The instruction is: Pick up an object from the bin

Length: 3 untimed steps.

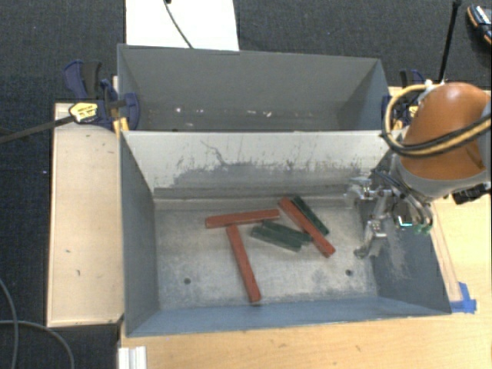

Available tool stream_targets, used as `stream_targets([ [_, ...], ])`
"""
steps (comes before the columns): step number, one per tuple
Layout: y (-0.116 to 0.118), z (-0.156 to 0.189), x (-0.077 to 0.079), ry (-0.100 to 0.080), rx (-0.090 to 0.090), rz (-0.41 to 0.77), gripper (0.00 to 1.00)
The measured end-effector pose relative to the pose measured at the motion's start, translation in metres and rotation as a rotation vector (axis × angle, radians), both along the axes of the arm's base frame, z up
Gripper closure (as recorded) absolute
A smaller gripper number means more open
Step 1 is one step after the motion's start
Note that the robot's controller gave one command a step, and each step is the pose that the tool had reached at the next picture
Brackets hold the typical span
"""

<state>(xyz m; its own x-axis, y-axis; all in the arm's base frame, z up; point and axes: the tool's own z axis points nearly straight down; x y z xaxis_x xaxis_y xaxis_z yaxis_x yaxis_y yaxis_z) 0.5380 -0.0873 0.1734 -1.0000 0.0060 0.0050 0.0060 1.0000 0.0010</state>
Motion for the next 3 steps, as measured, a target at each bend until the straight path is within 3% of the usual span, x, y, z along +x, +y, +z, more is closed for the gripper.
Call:
stream_targets([
  [1,0.0,0.004,0.002,-0.008,-0.001,0.003,0.0],
  [2,0.036,-0.061,0.029,-0.014,-0.001,0.016,0.0],
  [3,0.052,-0.075,0.037,-0.001,0.0,0.005,0.0],
])
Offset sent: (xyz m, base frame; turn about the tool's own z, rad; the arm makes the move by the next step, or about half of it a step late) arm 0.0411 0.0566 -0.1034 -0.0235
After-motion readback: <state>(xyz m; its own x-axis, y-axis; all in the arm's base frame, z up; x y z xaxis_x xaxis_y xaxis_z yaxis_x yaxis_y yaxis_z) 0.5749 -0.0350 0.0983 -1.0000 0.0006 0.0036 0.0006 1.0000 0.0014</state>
